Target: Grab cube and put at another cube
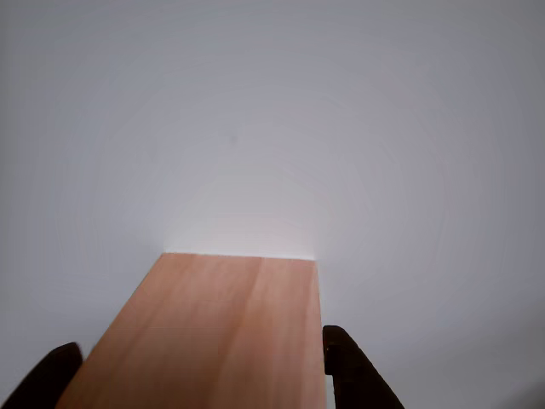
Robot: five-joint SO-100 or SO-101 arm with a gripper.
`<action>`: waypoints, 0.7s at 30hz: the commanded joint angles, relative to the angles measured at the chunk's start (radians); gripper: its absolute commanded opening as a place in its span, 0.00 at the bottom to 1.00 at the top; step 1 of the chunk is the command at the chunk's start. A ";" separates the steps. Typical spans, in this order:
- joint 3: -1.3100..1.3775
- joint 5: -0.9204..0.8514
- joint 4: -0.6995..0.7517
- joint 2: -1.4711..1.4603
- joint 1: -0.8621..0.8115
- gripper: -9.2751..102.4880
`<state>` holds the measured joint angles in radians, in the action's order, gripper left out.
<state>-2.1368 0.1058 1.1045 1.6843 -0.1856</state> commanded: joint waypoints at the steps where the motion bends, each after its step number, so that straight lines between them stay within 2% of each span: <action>1: 0.043 -0.011 -0.023 -0.003 -0.014 0.37; 5: 0.040 -0.015 -0.040 0.041 -0.025 0.23; 8: 0.005 -0.020 -0.041 0.178 -0.043 0.17; 15: -0.054 -0.057 0.087 0.612 -0.083 0.19; 21: 0.110 -0.058 0.206 0.572 -0.156 0.19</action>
<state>-2.1384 0.0537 1.2778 2.2688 -0.2991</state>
